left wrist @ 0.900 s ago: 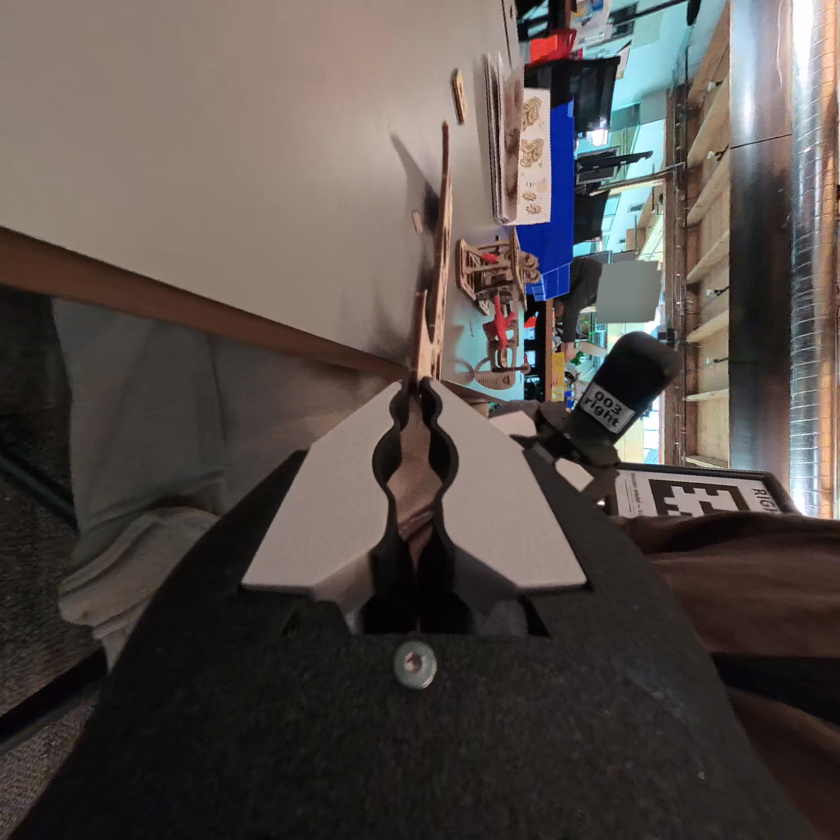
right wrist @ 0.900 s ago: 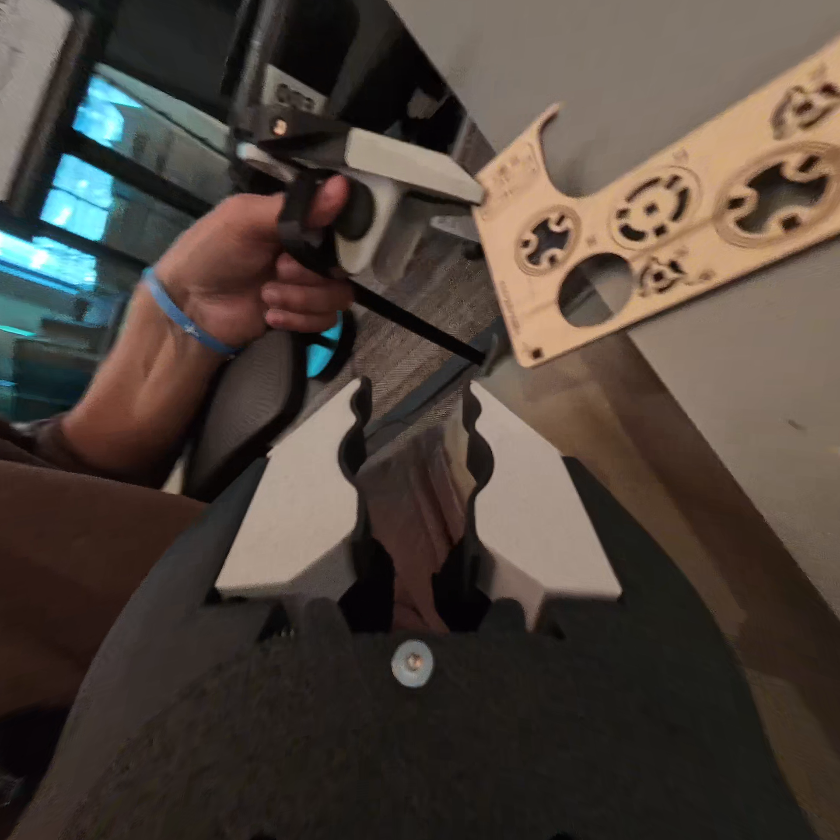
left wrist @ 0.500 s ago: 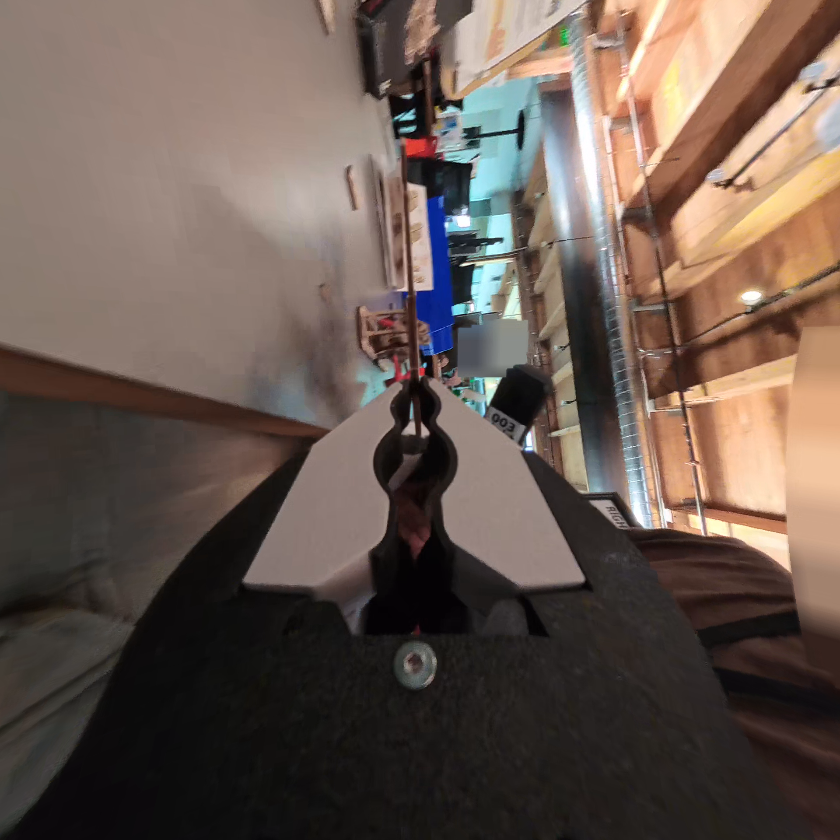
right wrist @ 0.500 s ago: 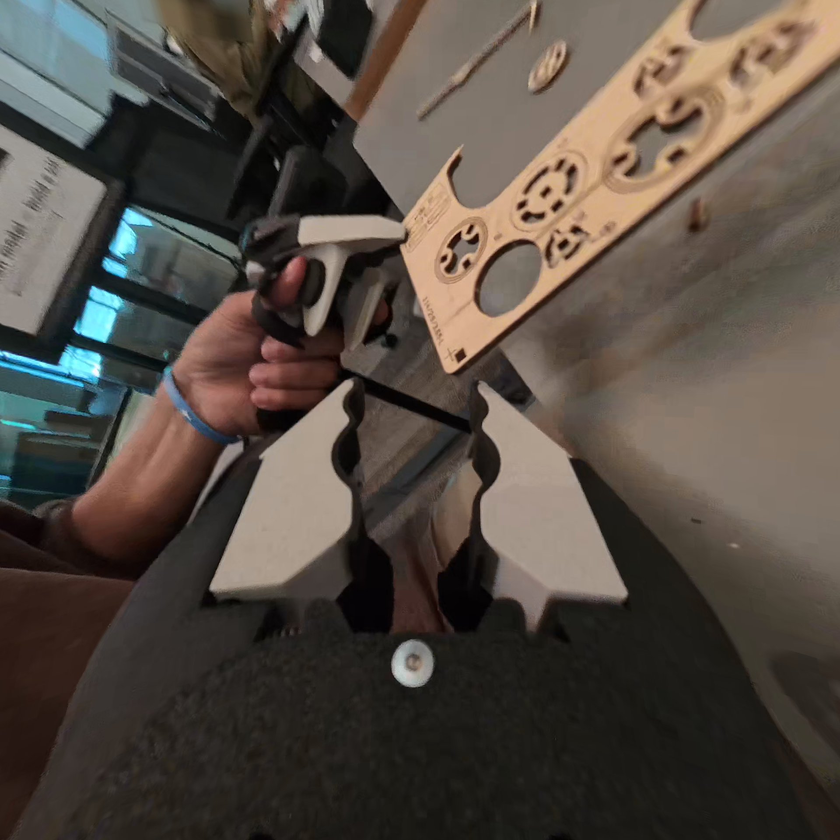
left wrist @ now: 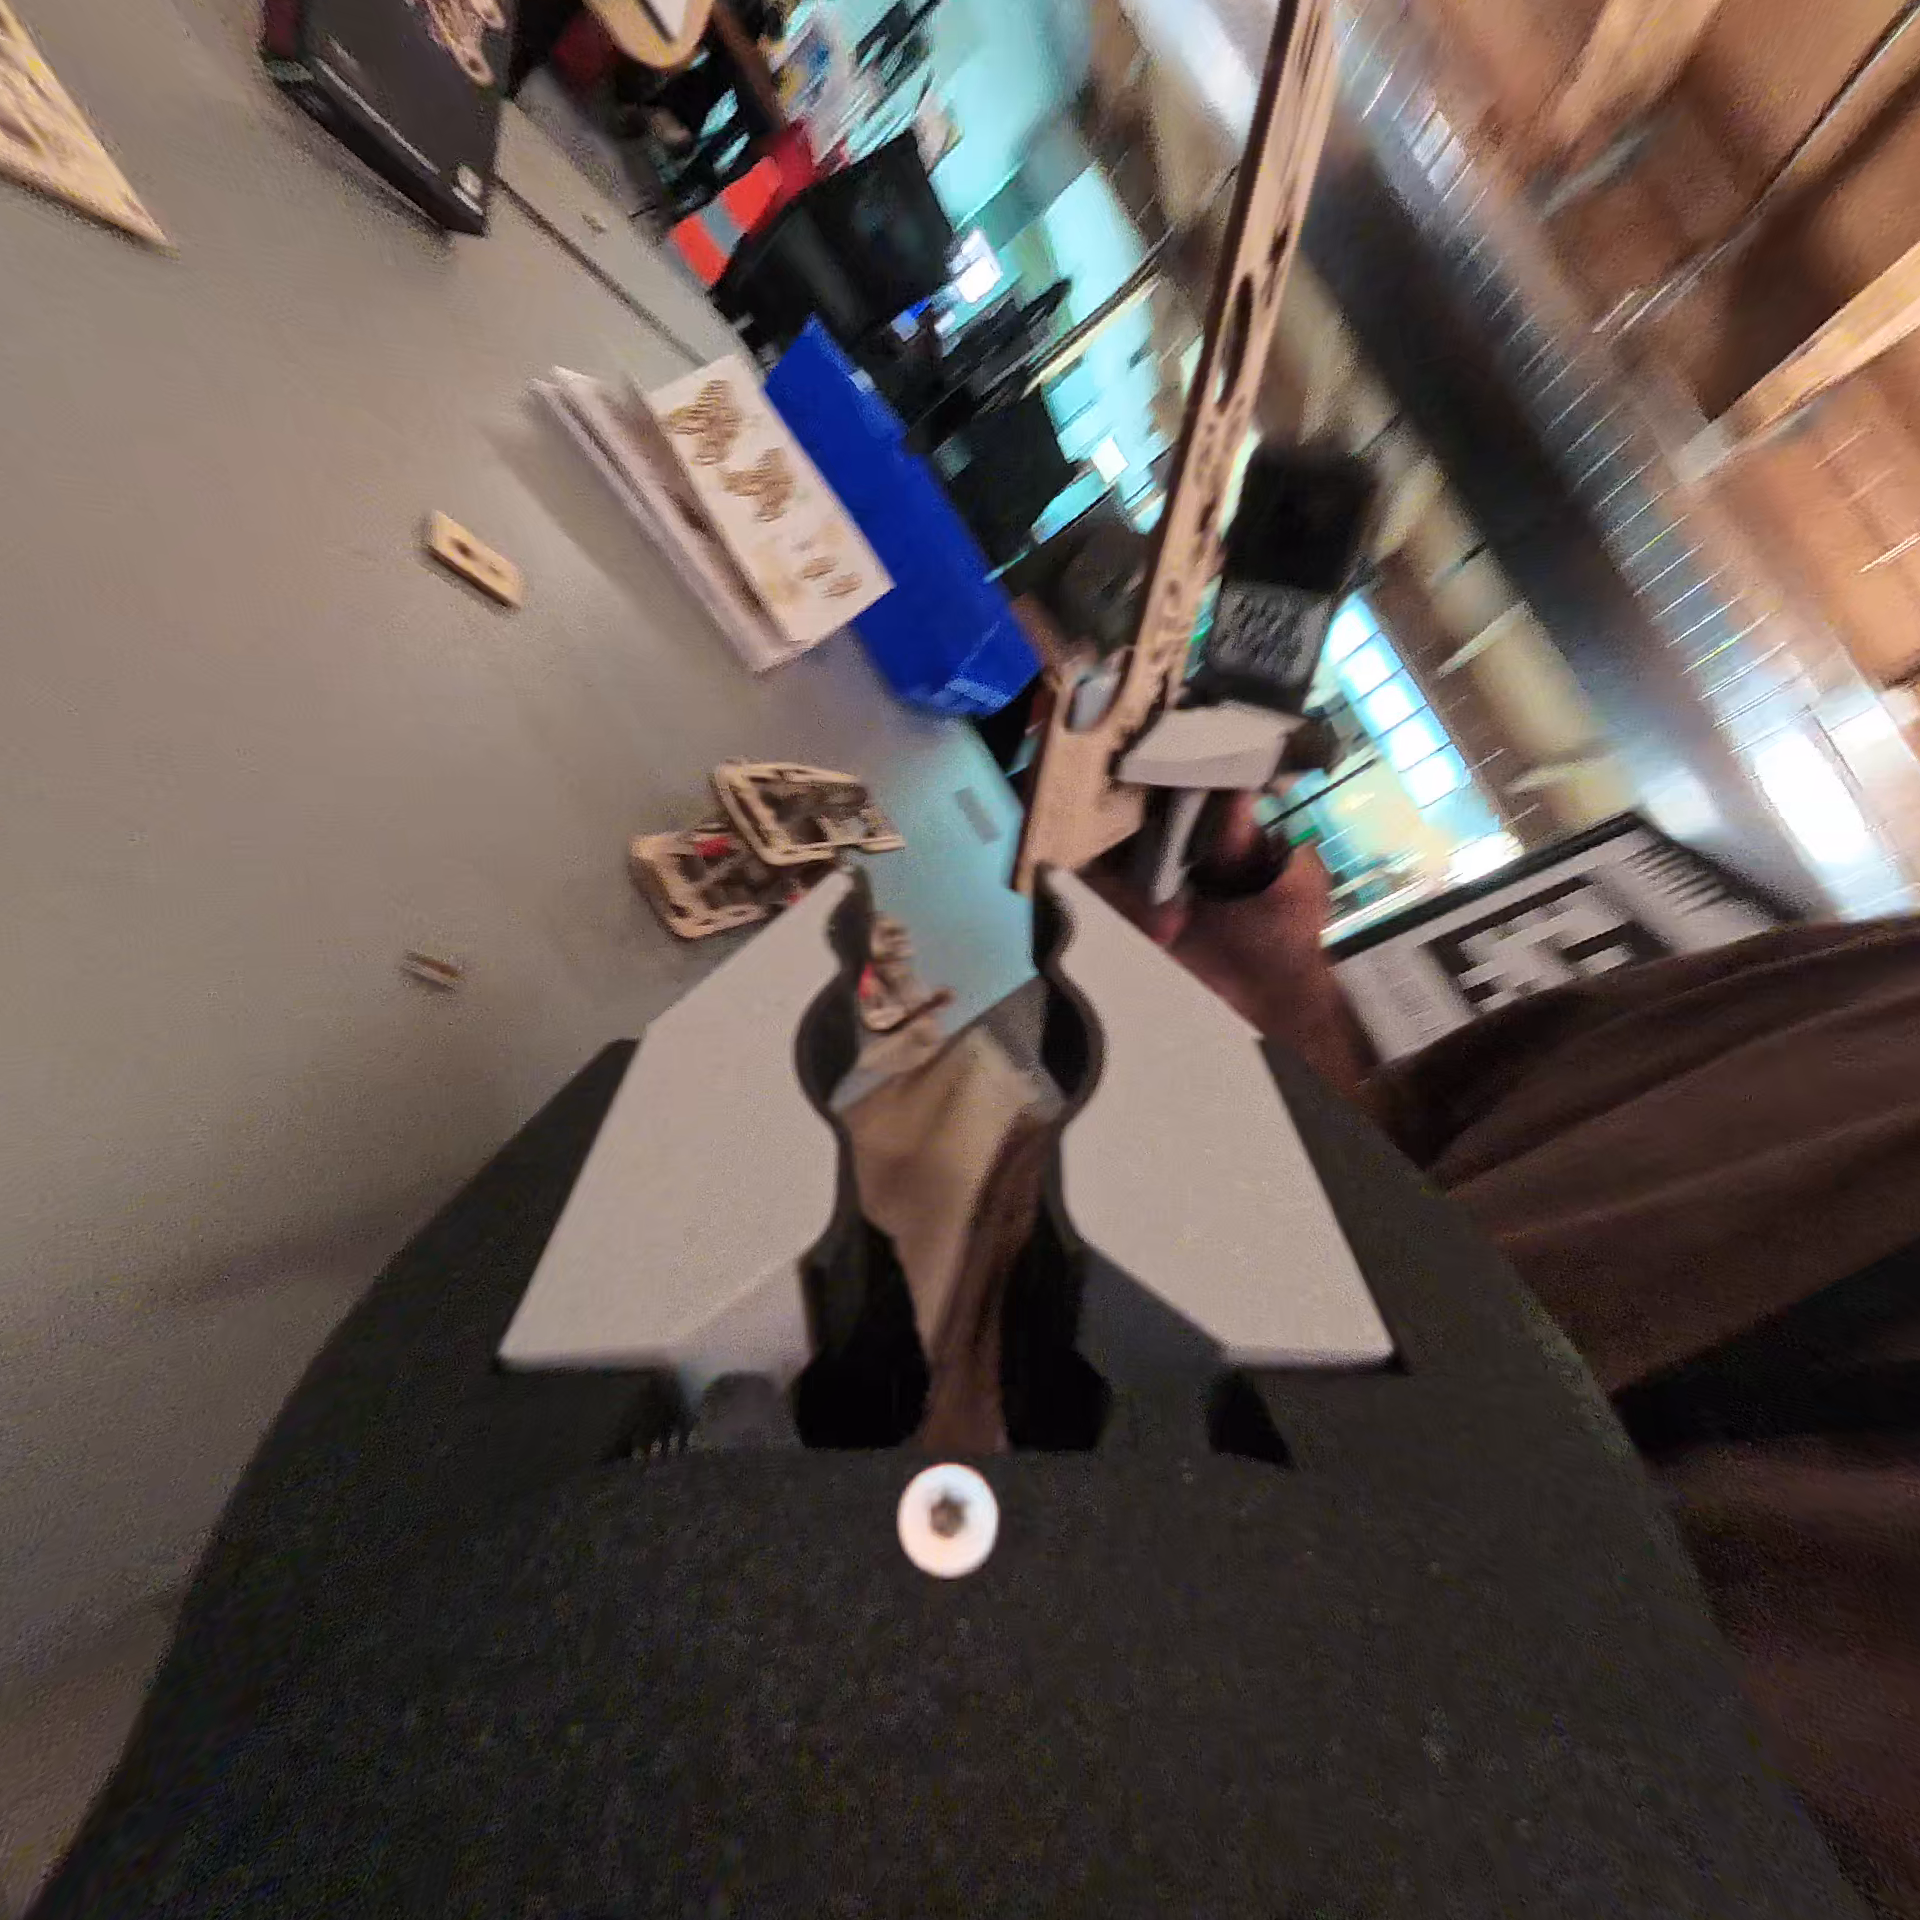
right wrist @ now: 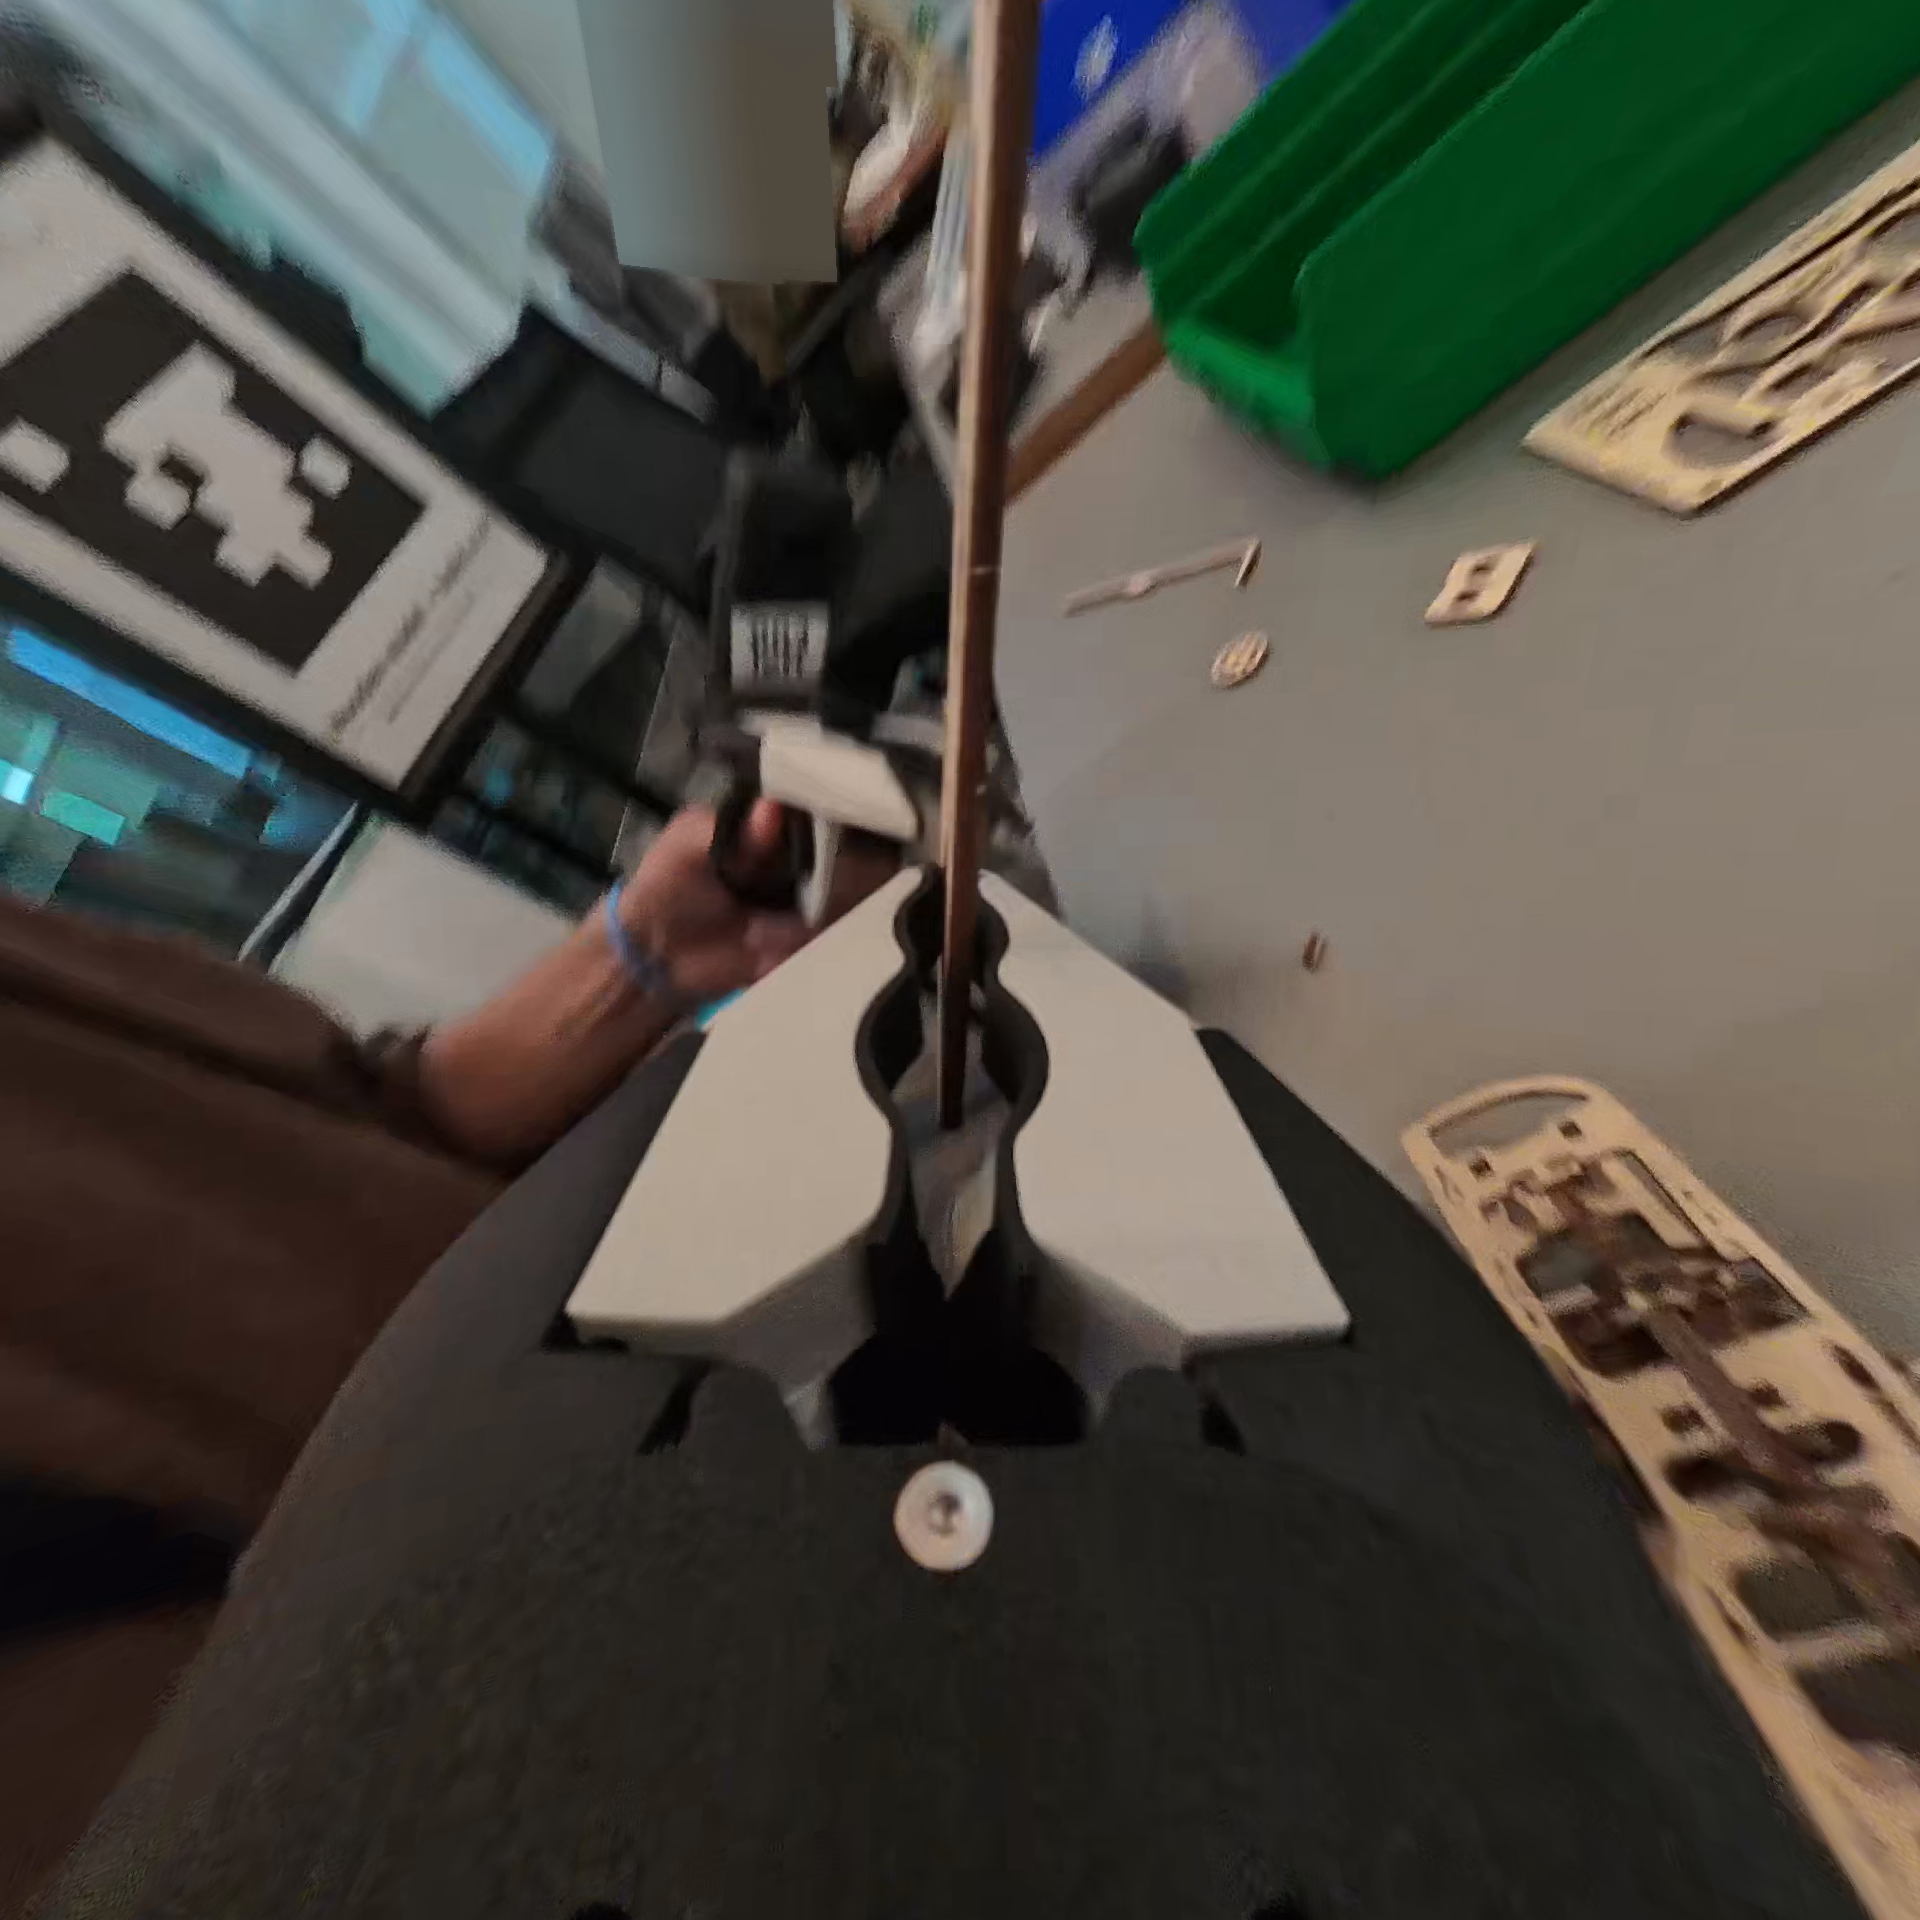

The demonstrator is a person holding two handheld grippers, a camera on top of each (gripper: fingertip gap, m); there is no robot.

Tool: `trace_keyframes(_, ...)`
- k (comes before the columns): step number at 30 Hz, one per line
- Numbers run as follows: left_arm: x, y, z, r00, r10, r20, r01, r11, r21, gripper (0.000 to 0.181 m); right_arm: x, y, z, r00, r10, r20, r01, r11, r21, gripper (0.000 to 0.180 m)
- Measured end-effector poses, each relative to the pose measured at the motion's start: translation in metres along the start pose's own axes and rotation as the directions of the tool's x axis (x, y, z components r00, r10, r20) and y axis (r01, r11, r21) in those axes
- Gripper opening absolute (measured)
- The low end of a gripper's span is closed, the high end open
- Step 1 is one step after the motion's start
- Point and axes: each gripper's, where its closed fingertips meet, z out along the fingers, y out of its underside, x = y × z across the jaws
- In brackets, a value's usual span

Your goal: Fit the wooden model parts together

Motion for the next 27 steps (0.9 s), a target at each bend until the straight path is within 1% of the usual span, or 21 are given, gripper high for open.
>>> trace_keyframes(1, 0.001, -0.004, 0.001, 0.995, 0.097, 0.026, -0.096, 0.994, -0.051, 0.036, -0.004, 0.009, -0.008, 0.998, 0.016, 0.057, -0.008, 0.992, -0.128, 0.001)
trace_keyframes(2, 0.007, -0.006, 0.006, 0.982, 0.188, 0.013, -0.185, 0.976, -0.118, 0.039, -0.007, 0.020, -0.017, 0.995, 0.032, 0.097, -0.006, 0.965, -0.262, 0.001)
trace_keyframes(3, 0.015, -0.005, 0.014, 0.966, 0.256, -0.023, -0.256, 0.947, -0.192, 0.043, -0.003, 0.029, -0.025, 0.995, 0.012, 0.096, 0.024, 0.930, -0.366, 0.002)
trace_keyframes(5, 0.038, 0.005, 0.036, 0.942, 0.298, -0.152, -0.332, 0.888, -0.317, 0.061, 0.003, 0.048, -0.038, 0.992, -0.045, 0.121, 0.105, 0.826, -0.553, 0.002)
trace_keyframes(6, 0.051, 0.014, 0.046, 0.932, 0.276, -0.235, -0.347, 0.866, -0.361, 0.061, 0.002, 0.051, -0.041, 0.985, -0.076, 0.154, 0.155, 0.784, -0.601, 0.002)
trace_keyframes(7, 0.058, 0.021, 0.055, 0.926, 0.248, -0.286, -0.348, 0.853, -0.389, 0.057, -0.002, 0.052, -0.043, 0.974, -0.102, 0.204, 0.210, 0.751, -0.626, 0.002)
trace_keyframes(8, 0.059, 0.026, 0.065, 0.929, 0.222, -0.296, -0.333, 0.851, -0.406, 0.053, -0.008, 0.051, -0.044, 0.959, -0.118, 0.257, 0.259, 0.730, -0.632, 0.002)
trace_keyframes(9, 0.059, 0.029, 0.073, 0.933, 0.197, -0.303, -0.313, 0.858, -0.406, 0.042, -0.012, 0.049, -0.046, 0.949, -0.124, 0.291, 0.289, 0.714, -0.638, 0.002)
trace_keyframes(10, 0.063, 0.028, 0.079, 0.928, 0.173, -0.331, -0.297, 0.878, -0.375, 0.017, -0.011, 0.048, -0.047, 0.946, -0.144, 0.290, 0.304, 0.700, -0.646, 0.002)
trace_keyframes(11, 0.064, 0.022, 0.083, 0.929, 0.171, -0.329, -0.281, 0.904, -0.322, 0.002, -0.003, 0.044, -0.048, 0.948, -0.184, 0.262, 0.313, 0.701, -0.641, 0.002)
trace_keyframes(12, 0.059, 0.017, 0.087, 0.938, 0.184, -0.293, -0.267, 0.924, -0.274, 0.003, 0.004, 0.037, -0.049, 0.951, -0.212, 0.225, 0.307, 0.727, -0.614, 0.002)
trace_keyframes(13, 0.056, 0.012, 0.087, 0.946, 0.175, -0.273, -0.241, 0.942, -0.233, 0.002, 0.008, 0.029, -0.050, 0.958, -0.209, 0.199, 0.286, 0.777, -0.561, 0.005)
trace_keyframes(15, 0.052, -0.009, 0.080, 0.960, 0.085, -0.268, -0.113, 0.989, -0.090, 0.001, 0.017, 0.005, -0.051, 0.977, -0.172, 0.124, 0.206, 0.909, -0.363, 0.023)
trace_keyframes(16, 0.046, -0.021, 0.075, 0.965, 0.020, -0.261, -0.023, 1.000, -0.009, 0.010, 0.017, -0.003, -0.054, 0.984, -0.132, 0.124, 0.159, 0.956, -0.248, 0.028)
trace_keyframes(17, 0.040, -0.029, 0.070, 0.964, -0.024, -0.266, 0.041, 0.997, 0.058, 0.000, 0.014, -0.006, -0.054, 0.984, -0.102, 0.144, 0.123, 0.982, -0.145, 0.037)
trace_keyframes(18, 0.035, -0.033, 0.066, 0.962, -0.045, -0.270, 0.077, 0.991, 0.111, 0.011, 0.012, -0.006, -0.051, 0.984, -0.095, 0.150, 0.103, 0.993, -0.048, 0.040)
trace_keyframes(19, 0.031, -0.034, 0.064, 0.962, -0.070, -0.265, 0.109, 0.984, 0.138, 0.002, 0.012, -0.002, -0.047, 0.987, -0.089, 0.136, 0.087, 0.996, 0.020, 0.034)
trace_keyframes(21, 0.032, -0.032, 0.066, 0.960, -0.081, -0.269, 0.129, 0.978, 0.164, 0.001, 0.013, 0.008, -0.036, 0.992, -0.059, 0.108, 0.048, 0.994, 0.095, 0.027)
trace_keyframes(23, 0.032, -0.030, 0.069, 0.968, -0.056, -0.244, 0.103, 0.977, 0.187, 0.001, 0.010, 0.013, -0.027, 0.994, -0.012, 0.111, -0.003, 0.992, 0.130, 0.018)
trace_keyframes(24, 0.034, -0.028, 0.070, 0.969, -0.042, -0.243, 0.090, 0.977, 0.191, 0.000, 0.012, 0.014, -0.025, 0.996, -0.001, 0.086, -0.012, 0.989, 0.146, 0.008)
trace_keyframes(27, 0.042, -0.026, 0.068, 0.966, 0.006, -0.258, 0.048, 0.978, 0.203, 0.002, 0.009, 0.016, -0.027, 0.997, -0.016, 0.073, 0.005, 0.989, 0.150, 0.004)
